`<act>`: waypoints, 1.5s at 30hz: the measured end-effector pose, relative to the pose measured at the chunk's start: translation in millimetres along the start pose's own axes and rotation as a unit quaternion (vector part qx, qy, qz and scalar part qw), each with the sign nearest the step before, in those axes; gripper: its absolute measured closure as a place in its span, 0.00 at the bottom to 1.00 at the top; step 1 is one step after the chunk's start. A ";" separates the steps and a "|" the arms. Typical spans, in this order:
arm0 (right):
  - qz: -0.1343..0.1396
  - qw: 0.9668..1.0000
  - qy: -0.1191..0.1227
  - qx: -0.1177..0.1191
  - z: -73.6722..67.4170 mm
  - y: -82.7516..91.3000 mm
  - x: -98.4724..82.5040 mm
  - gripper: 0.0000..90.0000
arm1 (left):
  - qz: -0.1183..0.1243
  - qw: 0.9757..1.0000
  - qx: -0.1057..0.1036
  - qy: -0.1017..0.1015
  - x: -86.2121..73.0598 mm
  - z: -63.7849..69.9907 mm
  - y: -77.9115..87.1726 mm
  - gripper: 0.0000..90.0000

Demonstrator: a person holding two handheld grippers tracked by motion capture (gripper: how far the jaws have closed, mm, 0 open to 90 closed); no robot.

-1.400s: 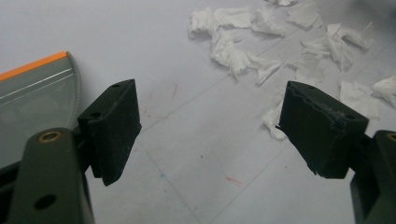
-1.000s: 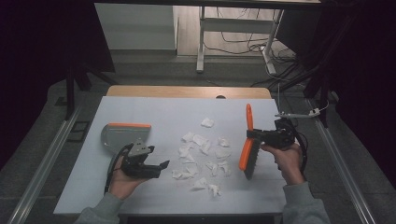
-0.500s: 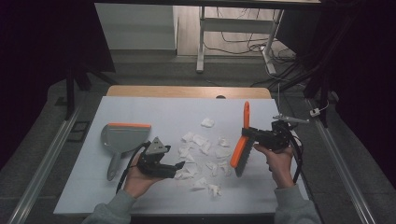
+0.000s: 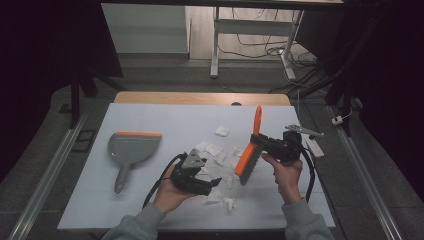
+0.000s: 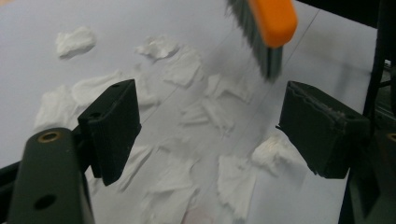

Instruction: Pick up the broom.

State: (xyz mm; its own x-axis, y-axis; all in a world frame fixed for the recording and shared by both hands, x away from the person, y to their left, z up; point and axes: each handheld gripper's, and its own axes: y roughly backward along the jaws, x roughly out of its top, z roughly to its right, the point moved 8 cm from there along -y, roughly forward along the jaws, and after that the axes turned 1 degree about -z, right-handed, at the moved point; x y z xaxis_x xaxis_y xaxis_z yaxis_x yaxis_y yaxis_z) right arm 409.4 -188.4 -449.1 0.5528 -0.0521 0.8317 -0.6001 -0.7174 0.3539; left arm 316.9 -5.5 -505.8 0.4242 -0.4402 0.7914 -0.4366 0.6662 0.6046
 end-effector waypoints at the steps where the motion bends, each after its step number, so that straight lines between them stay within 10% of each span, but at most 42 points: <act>1: 0.005 1.000 0.000 0.000 -1.6 -1.2 -0.4 0.79 | -0.001 1.000 0.000 -0.001 1.0 1.3 -2.9 0.23; 14: 0.031 0.999 -0.032 0.005 -14.8 -19.3 -15.0 0.79 | 0.017 1.000 0.019 -0.005 10.6 18.5 -34.4 0.32; 28: 0.045 0.997 -0.063 0.029 -27.2 -23.0 -21.1 0.79 | 0.049 0.997 0.049 0.023 13.8 7.0 -49.8 0.80; 45: 0.029 0.999 -0.017 0.034 -37.0 -25.2 -18.2 0.67 | 0.044 0.998 0.040 0.019 12.1 -13.8 -35.0 0.87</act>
State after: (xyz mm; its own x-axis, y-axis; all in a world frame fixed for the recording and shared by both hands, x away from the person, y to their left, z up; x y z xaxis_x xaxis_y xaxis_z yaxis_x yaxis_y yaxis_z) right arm 393.1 -143.7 -457.2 0.5380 -0.1178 0.8347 -0.5912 -0.7585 0.2740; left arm 348.2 -25.9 -518.7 0.4106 -0.3571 0.8390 -0.5353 0.6504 0.5389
